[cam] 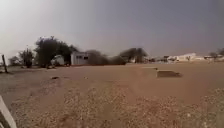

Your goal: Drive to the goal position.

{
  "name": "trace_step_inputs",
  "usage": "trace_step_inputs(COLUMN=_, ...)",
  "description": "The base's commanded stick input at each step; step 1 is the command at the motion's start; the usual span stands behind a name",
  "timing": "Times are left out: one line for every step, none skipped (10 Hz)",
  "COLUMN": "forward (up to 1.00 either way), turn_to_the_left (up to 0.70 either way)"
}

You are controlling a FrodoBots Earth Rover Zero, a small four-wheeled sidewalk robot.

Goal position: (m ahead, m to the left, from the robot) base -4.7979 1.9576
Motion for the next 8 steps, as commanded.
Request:
trace_step_inputs(forward=0.0, turn_to_the_left=-0.5)
trace_step_inputs(forward=0.0, turn_to_the_left=-0.5)
trace_step_inputs(forward=0.0, turn_to_the_left=-0.5)
trace_step_inputs(forward=0.0, turn_to_the_left=-0.5)
trace_step_inputs(forward=0.0, turn_to_the_left=-0.5)
trace_step_inputs(forward=0.0, turn_to_the_left=-0.5)
trace_step_inputs(forward=0.0, turn_to_the_left=-0.5)
trace_step_inputs(forward=0.0, turn_to_the_left=-0.5)
